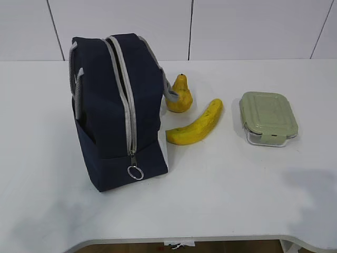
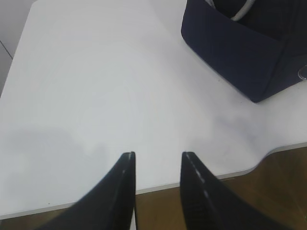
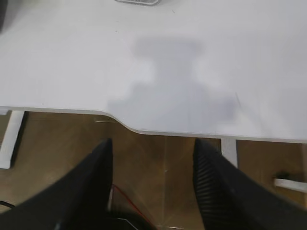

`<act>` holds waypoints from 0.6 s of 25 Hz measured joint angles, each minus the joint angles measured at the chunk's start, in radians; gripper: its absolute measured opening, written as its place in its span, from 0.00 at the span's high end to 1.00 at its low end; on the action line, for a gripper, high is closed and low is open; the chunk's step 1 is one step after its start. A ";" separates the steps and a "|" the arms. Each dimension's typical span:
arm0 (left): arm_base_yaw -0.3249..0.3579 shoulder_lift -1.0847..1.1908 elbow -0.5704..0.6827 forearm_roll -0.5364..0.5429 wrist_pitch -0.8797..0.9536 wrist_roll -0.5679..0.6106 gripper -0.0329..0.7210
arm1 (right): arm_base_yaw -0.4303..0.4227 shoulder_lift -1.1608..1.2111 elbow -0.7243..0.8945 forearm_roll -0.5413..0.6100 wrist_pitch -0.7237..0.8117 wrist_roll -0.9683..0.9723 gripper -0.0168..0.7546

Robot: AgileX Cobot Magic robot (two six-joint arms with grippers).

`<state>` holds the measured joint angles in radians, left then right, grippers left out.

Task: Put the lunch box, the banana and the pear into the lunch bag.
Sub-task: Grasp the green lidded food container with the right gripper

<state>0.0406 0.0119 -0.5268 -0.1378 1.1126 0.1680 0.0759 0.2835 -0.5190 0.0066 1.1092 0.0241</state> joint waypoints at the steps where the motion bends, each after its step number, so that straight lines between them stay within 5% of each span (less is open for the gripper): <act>1: 0.000 0.000 0.000 0.000 0.000 0.000 0.63 | 0.000 0.018 0.000 0.004 -0.009 0.016 0.45; 15: 0.000 0.000 0.000 0.000 0.000 0.000 0.63 | 0.000 0.420 -0.072 0.106 -0.215 0.065 0.45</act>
<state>0.0406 0.0119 -0.5268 -0.1378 1.1126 0.1680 0.0759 0.7032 -0.5907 0.1128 0.8945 0.0894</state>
